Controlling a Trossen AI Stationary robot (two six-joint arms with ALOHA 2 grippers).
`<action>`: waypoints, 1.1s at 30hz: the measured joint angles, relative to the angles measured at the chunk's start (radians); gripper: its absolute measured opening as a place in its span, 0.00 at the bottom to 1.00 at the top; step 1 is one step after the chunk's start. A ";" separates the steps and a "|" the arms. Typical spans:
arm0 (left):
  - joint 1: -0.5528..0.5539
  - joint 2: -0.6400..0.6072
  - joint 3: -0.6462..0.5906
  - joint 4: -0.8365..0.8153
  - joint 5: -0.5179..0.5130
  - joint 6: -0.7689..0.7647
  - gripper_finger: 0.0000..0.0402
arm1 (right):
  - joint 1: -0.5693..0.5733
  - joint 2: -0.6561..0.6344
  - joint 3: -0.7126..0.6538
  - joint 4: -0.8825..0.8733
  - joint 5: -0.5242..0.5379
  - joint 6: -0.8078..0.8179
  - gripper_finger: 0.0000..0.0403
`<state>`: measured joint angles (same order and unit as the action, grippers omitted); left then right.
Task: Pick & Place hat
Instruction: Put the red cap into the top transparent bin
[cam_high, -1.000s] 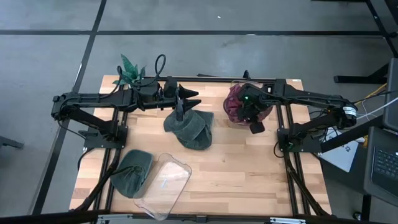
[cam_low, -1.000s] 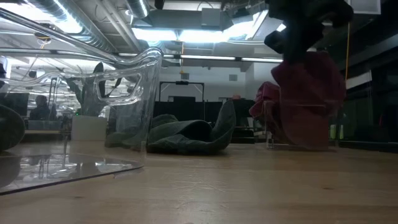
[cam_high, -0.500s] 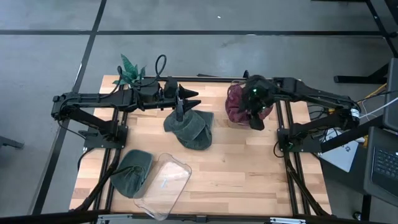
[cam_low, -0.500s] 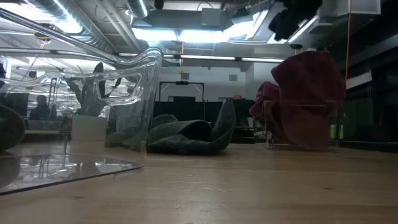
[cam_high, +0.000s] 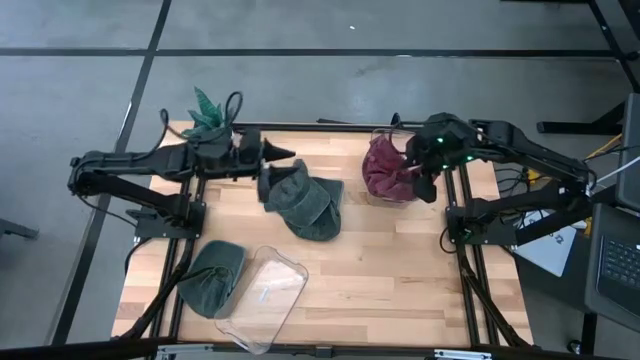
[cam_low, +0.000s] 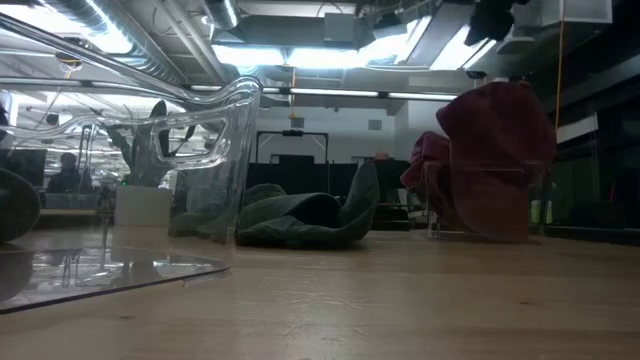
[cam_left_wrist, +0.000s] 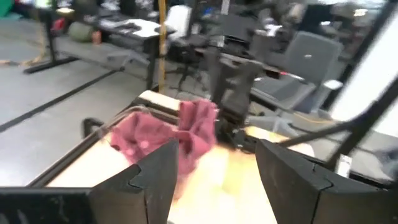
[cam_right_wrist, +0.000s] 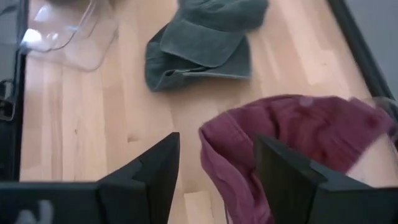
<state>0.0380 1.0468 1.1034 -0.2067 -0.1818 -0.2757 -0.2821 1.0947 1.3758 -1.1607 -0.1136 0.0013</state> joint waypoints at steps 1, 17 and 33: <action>-0.009 -0.023 -0.027 0.020 0.002 0.006 0.52 | 0.000 -0.008 0.000 -0.001 0.009 0.021 0.51; -0.046 -0.552 -0.697 0.372 -0.078 -0.055 0.52 | 0.000 -0.031 0.000 -0.003 0.024 0.298 0.51; -0.045 -0.991 -1.046 0.415 -0.055 -0.051 0.52 | 0.000 -0.031 0.000 -0.003 0.024 0.449 0.51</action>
<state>-0.0071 0.0557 0.0573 0.2078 -0.2373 -0.3263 -0.2821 1.0641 1.3758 -1.1641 -0.0898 0.4502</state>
